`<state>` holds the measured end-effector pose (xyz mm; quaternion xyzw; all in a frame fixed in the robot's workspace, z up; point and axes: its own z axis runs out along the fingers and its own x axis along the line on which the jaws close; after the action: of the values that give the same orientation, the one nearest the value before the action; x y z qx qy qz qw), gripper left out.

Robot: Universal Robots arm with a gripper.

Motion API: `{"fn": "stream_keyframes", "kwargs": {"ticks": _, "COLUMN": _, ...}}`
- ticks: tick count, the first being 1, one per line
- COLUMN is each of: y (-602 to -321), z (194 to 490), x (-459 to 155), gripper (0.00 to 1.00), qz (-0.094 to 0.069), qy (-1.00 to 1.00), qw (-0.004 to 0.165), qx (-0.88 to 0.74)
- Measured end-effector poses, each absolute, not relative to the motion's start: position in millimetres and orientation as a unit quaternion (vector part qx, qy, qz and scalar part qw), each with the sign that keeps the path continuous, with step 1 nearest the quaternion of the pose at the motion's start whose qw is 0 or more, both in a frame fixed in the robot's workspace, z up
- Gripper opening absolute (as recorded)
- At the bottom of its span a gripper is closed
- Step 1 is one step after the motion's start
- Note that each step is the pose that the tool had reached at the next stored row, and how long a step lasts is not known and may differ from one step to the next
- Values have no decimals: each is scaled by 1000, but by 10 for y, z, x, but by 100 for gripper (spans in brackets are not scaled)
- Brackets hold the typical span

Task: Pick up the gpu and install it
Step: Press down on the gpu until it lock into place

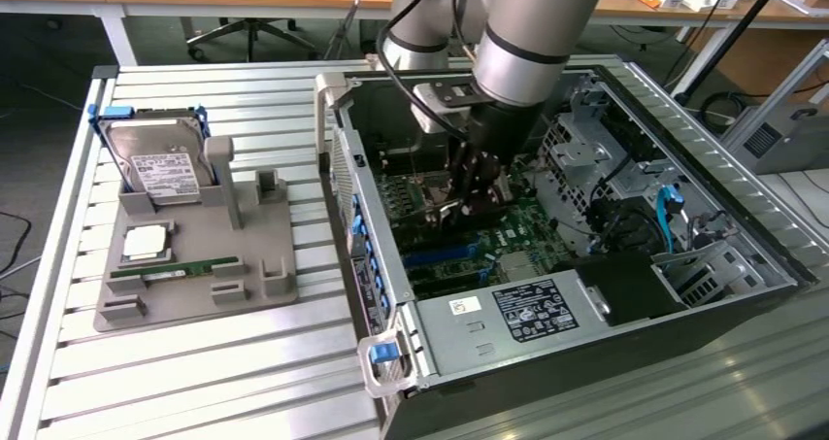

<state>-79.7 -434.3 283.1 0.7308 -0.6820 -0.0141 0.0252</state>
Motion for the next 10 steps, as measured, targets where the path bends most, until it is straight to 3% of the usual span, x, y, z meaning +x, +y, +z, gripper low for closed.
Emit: {"fn": "stream_keyframes", "kwargs": {"ticks": 10, "y": -4343, "z": 3116, "x": -781, "gripper": 28, "qz": -17, "qy": -689, "qw": 24, "qx": 725}}
